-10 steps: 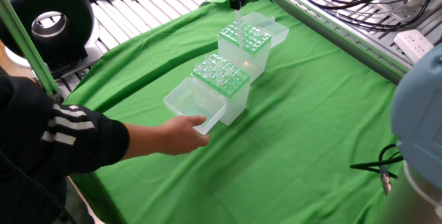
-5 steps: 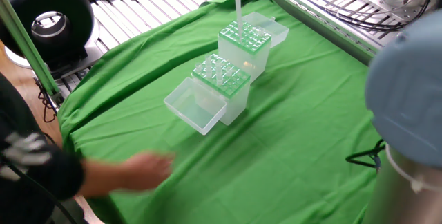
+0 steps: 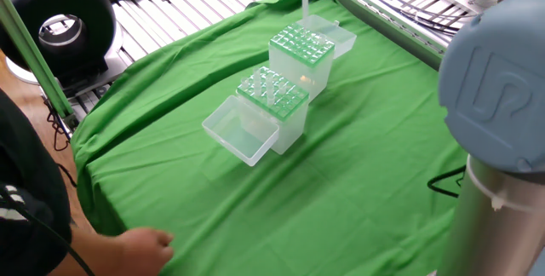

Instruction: Insert a large pipette tip into the holder for large pipette tips

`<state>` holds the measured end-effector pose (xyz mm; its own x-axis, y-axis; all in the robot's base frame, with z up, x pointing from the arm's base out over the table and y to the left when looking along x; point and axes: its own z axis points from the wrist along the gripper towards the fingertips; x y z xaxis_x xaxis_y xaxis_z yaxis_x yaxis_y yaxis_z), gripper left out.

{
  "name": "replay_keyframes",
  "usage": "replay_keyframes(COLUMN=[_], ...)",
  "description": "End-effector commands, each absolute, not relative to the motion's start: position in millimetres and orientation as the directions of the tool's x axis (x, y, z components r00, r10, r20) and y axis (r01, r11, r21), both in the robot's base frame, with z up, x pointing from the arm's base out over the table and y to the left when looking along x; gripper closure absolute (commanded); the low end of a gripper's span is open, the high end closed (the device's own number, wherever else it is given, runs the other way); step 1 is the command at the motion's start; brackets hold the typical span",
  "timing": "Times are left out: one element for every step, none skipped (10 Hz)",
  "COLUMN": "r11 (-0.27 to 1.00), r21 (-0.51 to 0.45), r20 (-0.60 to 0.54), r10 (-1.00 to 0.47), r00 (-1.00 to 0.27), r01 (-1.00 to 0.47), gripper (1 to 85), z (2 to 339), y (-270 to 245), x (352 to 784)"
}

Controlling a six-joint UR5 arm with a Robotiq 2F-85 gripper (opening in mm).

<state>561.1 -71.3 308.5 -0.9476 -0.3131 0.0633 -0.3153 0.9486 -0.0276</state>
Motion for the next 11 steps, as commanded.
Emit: replay_keyframes(r11=[0.939, 0.938, 0.942, 0.942, 0.943, 0.944, 0.942, 0.942, 0.942, 0.942, 0.944], r21=[-0.014, -0.003, 0.021, 0.02, 0.026, 0.027, 0.022, 0.02, 0.021, 0.022, 0.025], r20=[0.045, 0.036, 0.035, 0.037, 0.04, 0.044, 0.043, 0.045, 0.043, 0.043, 0.042], r10=[-0.342, -0.346, -0.336, -0.336, -0.332, -0.331, -0.335, -0.335, -0.335, -0.335, -0.33], r00=[-0.939, -0.938, -0.941, -0.941, -0.942, -0.943, -0.941, -0.941, -0.941, -0.941, -0.943], r01=[-0.343, -0.346, -0.336, -0.336, -0.331, -0.33, -0.334, -0.334, -0.334, -0.334, -0.33], gripper=[83.7, 83.7, 83.3, 83.3, 83.3, 83.7, 84.0, 84.0, 84.0, 84.0, 84.0], z=[299, 295, 292, 290, 289, 289, 289, 288, 286, 285, 285], y=[-88, -91, -91, -96, -99, -102, -106, -106, -106, -105, -104], x=[561, 559, 553, 548, 541, 535, 536, 538, 539, 540, 540])
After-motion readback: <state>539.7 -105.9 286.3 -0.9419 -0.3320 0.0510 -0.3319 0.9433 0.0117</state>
